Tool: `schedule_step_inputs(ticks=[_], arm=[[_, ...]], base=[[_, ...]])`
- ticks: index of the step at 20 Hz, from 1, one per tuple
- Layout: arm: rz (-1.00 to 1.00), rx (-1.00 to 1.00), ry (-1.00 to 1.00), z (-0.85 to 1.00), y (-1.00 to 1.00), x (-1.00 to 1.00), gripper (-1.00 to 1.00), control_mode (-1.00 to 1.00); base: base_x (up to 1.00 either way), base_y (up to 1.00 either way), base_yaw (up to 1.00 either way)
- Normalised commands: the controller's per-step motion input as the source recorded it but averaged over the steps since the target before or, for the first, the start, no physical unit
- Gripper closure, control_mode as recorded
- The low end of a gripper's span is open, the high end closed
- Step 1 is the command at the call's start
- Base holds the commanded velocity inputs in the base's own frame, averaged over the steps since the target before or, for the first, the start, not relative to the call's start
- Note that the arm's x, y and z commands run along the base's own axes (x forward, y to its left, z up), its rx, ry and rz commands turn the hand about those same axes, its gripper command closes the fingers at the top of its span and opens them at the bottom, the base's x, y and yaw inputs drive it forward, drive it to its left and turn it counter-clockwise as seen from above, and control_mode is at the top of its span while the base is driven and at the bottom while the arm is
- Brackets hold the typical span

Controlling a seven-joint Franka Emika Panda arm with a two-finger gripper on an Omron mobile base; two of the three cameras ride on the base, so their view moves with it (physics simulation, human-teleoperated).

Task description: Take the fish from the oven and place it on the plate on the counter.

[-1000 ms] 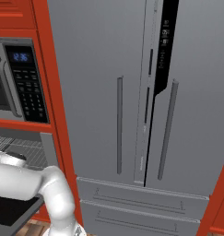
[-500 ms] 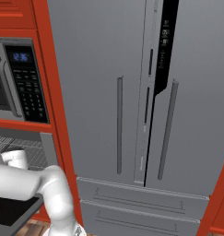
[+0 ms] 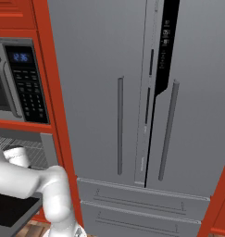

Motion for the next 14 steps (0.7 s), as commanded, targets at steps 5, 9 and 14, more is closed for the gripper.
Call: schedule_step_inputs(ticks=[5, 9, 14], arm=[[0.00, -0.07, -0.06, -0.12, 0.03, 0.23, -1.00, -1.00], [0.00, -0.05, 0.00, -0.14, 0.14, 0.41, -1.00, -1.00], [0.00, -0.03, 0.00, -0.25, 0.09, 0.43, -1.00, -1.00]], base=[[0.00, 0.00, 0.00], [0.00, 0.00, 0.00], [0.00, 0.00, 0.00]])
